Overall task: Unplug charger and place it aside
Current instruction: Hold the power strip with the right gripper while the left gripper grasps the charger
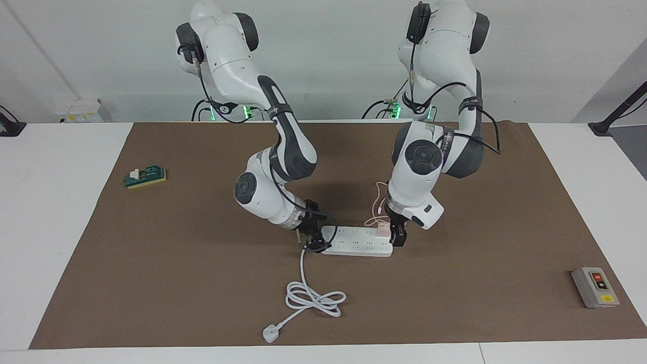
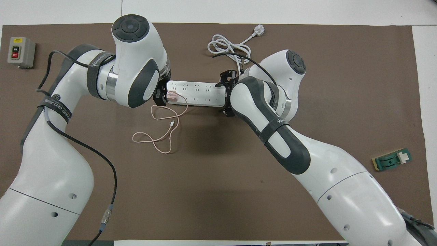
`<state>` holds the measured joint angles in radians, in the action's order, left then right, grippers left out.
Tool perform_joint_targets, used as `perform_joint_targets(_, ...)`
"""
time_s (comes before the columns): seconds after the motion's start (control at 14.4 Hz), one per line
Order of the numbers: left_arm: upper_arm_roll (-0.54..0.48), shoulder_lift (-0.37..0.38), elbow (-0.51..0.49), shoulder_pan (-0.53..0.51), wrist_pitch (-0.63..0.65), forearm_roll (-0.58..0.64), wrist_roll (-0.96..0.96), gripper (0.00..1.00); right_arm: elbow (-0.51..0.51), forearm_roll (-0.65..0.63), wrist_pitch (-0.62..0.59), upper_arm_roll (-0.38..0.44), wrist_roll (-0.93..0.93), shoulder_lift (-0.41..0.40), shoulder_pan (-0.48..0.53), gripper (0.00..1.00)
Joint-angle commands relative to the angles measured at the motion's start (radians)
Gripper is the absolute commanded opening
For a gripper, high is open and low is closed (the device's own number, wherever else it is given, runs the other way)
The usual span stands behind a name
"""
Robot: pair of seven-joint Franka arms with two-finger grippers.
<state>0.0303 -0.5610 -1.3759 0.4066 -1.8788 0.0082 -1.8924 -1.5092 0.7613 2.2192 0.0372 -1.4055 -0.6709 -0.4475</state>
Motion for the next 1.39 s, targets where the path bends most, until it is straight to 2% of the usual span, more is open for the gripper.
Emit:
perform_joint_targets(0.0, -0.010, -0.014, 0.020, 0.012, -0.028, 0.007, -0.005, 1.00, 0.023, 0.030, -0.003, 0.000, -0.006, -0.016, 0.000, 1.00)
perform_joint_targets(0.21, -0.013, -0.013, -0.040, 0.037, -0.106, 0.009, -0.002, 1.00, 0.021, 0.027, 0.030, 0.000, -0.003, -0.039, 0.000, 1.00)
perform_joint_targets(0.55, -0.017, 0.055, -0.175, 0.052, -0.172, 0.016, -0.005, 1.00, 0.023, 0.023, 0.042, 0.000, 0.029, -0.044, 0.001, 1.00)
perform_joint_targets(0.76, -0.017, 0.122, -0.276, 0.052, -0.215, 0.016, -0.002, 1.00, 0.026, 0.018, 0.043, 0.000, 0.065, -0.045, 0.003, 1.00)
perform_joint_targets(1.04, -0.021, 0.124, -0.272, 0.041, -0.212, 0.018, 0.002, 1.00, 0.030, 0.021, 0.066, 0.000, 0.089, -0.052, 0.003, 1.00)
perform_joint_targets(1.32, -0.021, 0.102, -0.259, 0.038, -0.212, 0.041, 0.002, 0.95, 0.043, 0.023, 0.089, 0.000, 0.095, -0.058, 0.001, 1.00)
